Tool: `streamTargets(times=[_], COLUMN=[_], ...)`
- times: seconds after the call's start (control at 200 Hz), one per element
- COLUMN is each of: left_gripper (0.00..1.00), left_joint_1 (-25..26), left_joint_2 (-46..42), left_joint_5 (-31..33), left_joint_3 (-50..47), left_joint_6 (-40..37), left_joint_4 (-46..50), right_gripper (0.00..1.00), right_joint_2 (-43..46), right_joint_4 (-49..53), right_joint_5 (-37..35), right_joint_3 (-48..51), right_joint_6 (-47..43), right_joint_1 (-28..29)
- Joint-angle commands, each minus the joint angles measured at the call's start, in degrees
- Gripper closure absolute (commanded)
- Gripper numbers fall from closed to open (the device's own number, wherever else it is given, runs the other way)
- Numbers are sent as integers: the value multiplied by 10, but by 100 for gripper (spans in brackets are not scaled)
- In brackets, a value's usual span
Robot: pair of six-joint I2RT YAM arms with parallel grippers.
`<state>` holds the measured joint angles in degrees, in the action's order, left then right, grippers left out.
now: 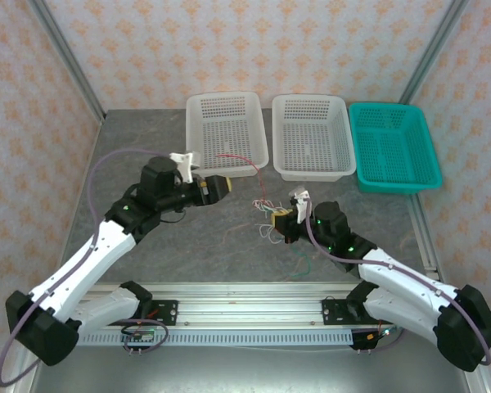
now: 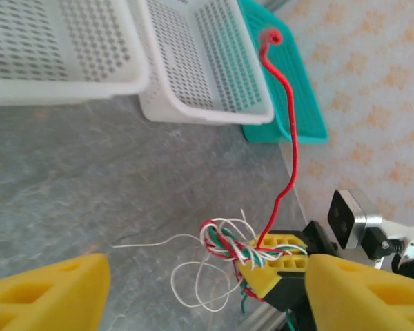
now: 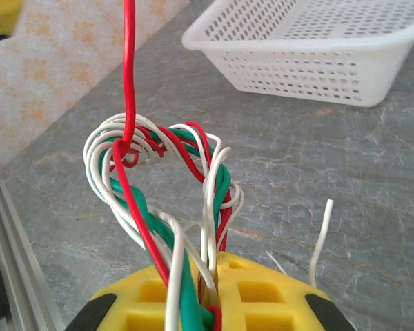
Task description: Untangle the cables
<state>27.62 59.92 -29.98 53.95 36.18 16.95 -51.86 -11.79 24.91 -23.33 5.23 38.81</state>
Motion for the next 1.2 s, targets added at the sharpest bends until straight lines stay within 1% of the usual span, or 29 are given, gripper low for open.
streamTargets(times=[0.0,0.055,0.095,0.215,0.26,0.305,0.36,0.43,0.47,0.53,0.57,0.616,0.701,0.831,0.886,0.966,1.036,1.146,1.196], left_gripper=[17,11,10,9,11,15,25,47,56,64,65,64,54,53,52,52,51,36,26], left_joint_1=[32,45,53,68,72,77,86,93,95,98,99,102,109,121,124,125,125,125,125], left_joint_2=[27,40,51,96,113,129,148,166,173,182,188,194,202,210,210,205,199,180,165], left_joint_5=[15,14,15,21,20,18,19,23,24,23,22,21,19,14,21,29,28,26,24], left_joint_3=[22,13,8,10,15,22,33,43,45,46,47,46,43,43,43,41,38,48,52], left_joint_6=[13,29,36,50,57,61,63,63,66,73,78,84,87,75,66,55,45,9,-13], left_joint_4=[-63,-101,-126,-173,-187,-200,-204,-202,-205,-213,-217,-224,-233,-230,-219,-207,-205,-180,-172], right_gripper=[100,100,100,100,100,100,100,100,100,100,100,100,100,100,100,100,100,100,100], right_joint_2=[3,0,-1,-7,-9,-11,-10,-7,-8,-10,-11,-15,-22,-30,-32,-34,-35,-43,-53], right_joint_4=[-7,-6,-7,-20,-19,-17,-16,-22,-28,-35,-37,-39,-39,-44,-44,-45,-43,-11,10], right_joint_5=[13,14,17,24,25,26,25,21,20,20,20,19,16,5,-2,-10,-30,-65,-67], right_joint_3=[4,1,-2,-2,-4,-7,-7,-5,-3,-4,-3,-5,-11,-15,-15,-15,-15,-27,-39], right_joint_6=[-34,-31,-30,-26,-25,-25,-25,-21,-20,-16,-16,-17,-19,-21,-22,-20,-8,9,15], right_joint_1=[7,8,10,18,20,22,25,25,26,27,28,28,29,29,29,29,29,28,28])
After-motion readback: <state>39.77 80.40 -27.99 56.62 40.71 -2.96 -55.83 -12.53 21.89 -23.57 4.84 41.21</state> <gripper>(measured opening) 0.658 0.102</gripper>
